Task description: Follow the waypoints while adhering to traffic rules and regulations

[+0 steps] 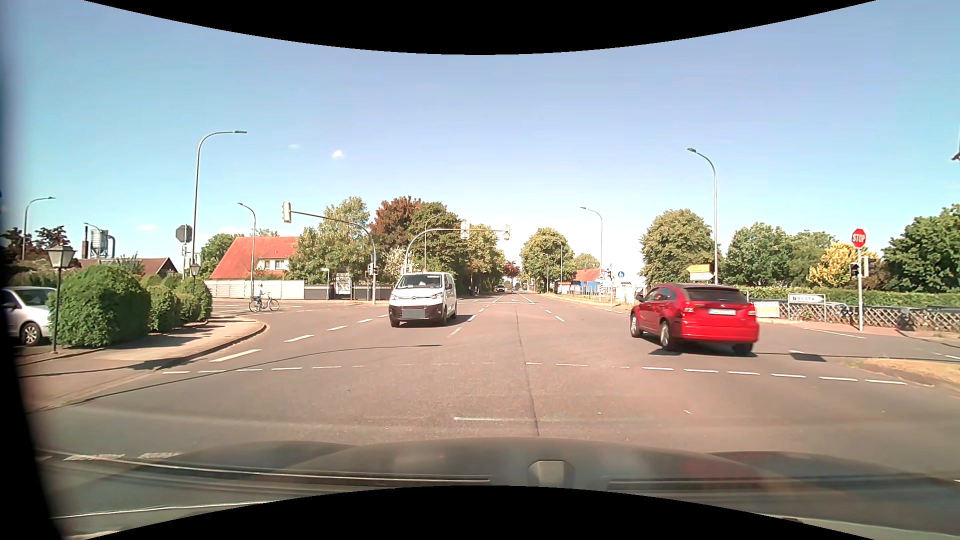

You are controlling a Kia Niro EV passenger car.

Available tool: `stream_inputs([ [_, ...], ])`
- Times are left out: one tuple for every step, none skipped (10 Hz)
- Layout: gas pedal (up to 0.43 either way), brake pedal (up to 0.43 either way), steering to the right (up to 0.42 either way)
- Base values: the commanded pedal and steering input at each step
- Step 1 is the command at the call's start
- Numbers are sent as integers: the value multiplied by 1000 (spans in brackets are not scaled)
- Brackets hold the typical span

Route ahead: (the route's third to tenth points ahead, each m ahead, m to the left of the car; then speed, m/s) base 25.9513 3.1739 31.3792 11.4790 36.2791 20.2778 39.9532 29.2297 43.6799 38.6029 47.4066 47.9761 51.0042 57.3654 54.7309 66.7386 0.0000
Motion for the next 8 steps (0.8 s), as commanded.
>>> stream_inputs([
  [0, 323, 8],
  [0, 329, 8],
  [0, 329, 8],
  [0, 329, 8],
  [0, 329, 8],
  [0, 329, 8],
  [0, 329, 8],
  [0, 329, 8],
])
